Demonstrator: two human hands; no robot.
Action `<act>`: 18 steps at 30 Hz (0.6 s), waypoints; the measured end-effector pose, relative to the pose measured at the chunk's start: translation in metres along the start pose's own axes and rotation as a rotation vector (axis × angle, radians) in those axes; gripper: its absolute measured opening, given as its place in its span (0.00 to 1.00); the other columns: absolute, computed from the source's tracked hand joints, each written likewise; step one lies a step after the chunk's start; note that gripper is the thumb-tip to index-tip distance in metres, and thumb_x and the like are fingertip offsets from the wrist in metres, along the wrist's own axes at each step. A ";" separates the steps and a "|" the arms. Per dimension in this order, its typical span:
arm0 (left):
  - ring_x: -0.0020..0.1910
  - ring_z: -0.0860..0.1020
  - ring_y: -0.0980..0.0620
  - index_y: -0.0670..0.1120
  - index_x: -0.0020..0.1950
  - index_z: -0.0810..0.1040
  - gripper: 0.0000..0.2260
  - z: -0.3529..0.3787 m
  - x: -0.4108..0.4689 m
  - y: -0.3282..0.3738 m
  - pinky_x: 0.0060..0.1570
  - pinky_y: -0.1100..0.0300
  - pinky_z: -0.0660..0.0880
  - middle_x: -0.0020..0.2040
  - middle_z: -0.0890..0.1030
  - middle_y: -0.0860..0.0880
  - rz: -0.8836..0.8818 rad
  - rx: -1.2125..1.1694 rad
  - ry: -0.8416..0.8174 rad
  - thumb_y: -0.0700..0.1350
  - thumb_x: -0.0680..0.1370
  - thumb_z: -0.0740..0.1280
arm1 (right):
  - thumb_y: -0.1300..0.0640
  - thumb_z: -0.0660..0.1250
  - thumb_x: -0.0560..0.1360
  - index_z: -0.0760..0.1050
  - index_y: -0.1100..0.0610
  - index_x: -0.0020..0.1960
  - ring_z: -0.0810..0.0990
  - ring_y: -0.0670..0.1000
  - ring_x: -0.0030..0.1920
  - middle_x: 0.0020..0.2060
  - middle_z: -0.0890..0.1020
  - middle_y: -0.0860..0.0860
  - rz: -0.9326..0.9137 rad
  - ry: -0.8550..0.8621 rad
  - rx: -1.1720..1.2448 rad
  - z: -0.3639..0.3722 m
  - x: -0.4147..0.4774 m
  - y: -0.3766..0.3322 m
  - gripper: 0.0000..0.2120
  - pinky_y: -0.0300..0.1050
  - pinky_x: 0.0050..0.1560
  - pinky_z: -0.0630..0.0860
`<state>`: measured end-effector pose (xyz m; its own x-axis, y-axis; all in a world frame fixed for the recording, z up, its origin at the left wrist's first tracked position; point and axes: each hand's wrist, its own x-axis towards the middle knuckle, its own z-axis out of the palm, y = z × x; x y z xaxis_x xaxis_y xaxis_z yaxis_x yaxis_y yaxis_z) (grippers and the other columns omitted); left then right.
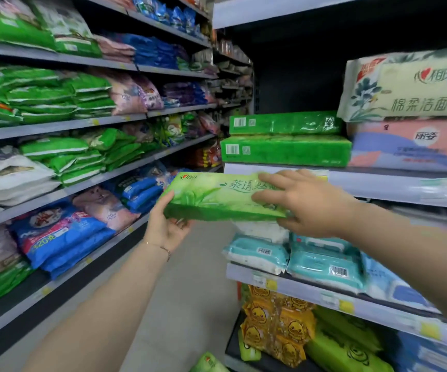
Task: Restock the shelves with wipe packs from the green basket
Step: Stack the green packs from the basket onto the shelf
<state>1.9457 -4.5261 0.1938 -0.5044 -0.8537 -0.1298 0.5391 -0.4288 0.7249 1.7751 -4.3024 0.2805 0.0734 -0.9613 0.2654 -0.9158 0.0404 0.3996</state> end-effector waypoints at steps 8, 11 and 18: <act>0.49 0.80 0.50 0.50 0.52 0.77 0.05 0.093 -0.002 0.057 0.47 0.59 0.79 0.52 0.80 0.47 0.129 0.223 -0.154 0.48 0.78 0.66 | 0.64 0.69 0.69 0.69 0.50 0.68 0.58 0.62 0.73 0.74 0.61 0.54 0.176 0.189 -0.117 -0.032 0.006 0.056 0.29 0.62 0.62 0.63; 0.52 0.79 0.48 0.48 0.62 0.76 0.16 0.123 0.006 0.066 0.49 0.57 0.79 0.61 0.78 0.45 0.150 0.221 -0.167 0.49 0.76 0.69 | 0.68 0.65 0.69 0.68 0.53 0.68 0.52 0.60 0.75 0.76 0.57 0.54 0.292 0.243 -0.163 -0.042 0.018 0.065 0.29 0.61 0.63 0.60; 0.65 0.72 0.42 0.49 0.70 0.68 0.24 0.167 0.035 0.058 0.52 0.52 0.79 0.74 0.63 0.46 0.101 0.188 -0.131 0.50 0.76 0.70 | 0.54 0.66 0.71 0.56 0.56 0.75 0.50 0.55 0.76 0.76 0.54 0.53 0.451 0.241 -0.072 -0.042 0.040 0.079 0.35 0.58 0.67 0.56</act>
<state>1.8469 -4.5316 0.3444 -0.5438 -0.8387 0.0295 0.4625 -0.2701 0.8445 1.7222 -4.3263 0.3594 -0.2255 -0.7541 0.6168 -0.8486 0.4631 0.2559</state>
